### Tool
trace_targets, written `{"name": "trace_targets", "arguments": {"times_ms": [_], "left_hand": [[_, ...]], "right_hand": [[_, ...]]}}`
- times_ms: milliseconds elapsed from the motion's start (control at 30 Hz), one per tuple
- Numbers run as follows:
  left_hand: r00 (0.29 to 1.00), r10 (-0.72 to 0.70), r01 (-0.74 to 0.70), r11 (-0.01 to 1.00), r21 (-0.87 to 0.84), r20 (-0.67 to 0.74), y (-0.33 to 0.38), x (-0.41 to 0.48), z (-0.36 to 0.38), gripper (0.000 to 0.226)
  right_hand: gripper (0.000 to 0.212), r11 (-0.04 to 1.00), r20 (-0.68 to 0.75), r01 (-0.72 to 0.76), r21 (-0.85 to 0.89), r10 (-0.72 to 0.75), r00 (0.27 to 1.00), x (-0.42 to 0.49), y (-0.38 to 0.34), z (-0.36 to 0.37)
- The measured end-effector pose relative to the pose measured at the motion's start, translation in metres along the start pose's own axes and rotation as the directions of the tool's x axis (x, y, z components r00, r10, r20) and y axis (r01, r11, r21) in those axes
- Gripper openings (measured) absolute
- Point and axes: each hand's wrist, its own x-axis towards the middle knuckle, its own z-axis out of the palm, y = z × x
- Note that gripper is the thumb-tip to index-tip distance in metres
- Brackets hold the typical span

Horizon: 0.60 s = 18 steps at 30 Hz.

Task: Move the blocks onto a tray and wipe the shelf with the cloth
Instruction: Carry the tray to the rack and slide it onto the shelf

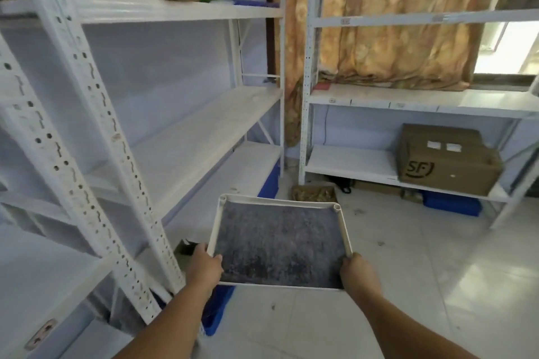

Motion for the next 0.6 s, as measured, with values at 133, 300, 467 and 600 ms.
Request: {"name": "trace_targets", "arguments": {"times_ms": [133, 300, 467, 600], "left_hand": [[0.997, 0.069, -0.070, 0.997, 0.016, 0.045, 0.035, 0.007, 0.044, 0.025], [0.981, 0.140, -0.147, 0.988, 0.042, 0.133, 0.078, 0.016, 0.099, 0.028], [0.955, 0.185, -0.199, 0.979, 0.037, 0.230, 0.115, 0.033, 0.146, 0.027], [0.930, 0.220, -0.233, 0.973, 0.008, 0.294, 0.152, 0.061, 0.182, 0.027]], "right_hand": [[0.027, 0.996, -0.053, -0.077, 0.047, 0.079, 0.995, 0.025, 0.029, -0.030], [0.026, 0.981, -0.140, -0.170, 0.098, 0.183, 0.973, 0.050, 0.056, -0.066], [0.028, 0.962, -0.214, -0.237, 0.133, 0.261, 0.941, 0.073, 0.073, -0.096], [0.030, 0.953, -0.256, -0.274, 0.132, 0.300, 0.919, 0.102, 0.072, -0.117]]}}
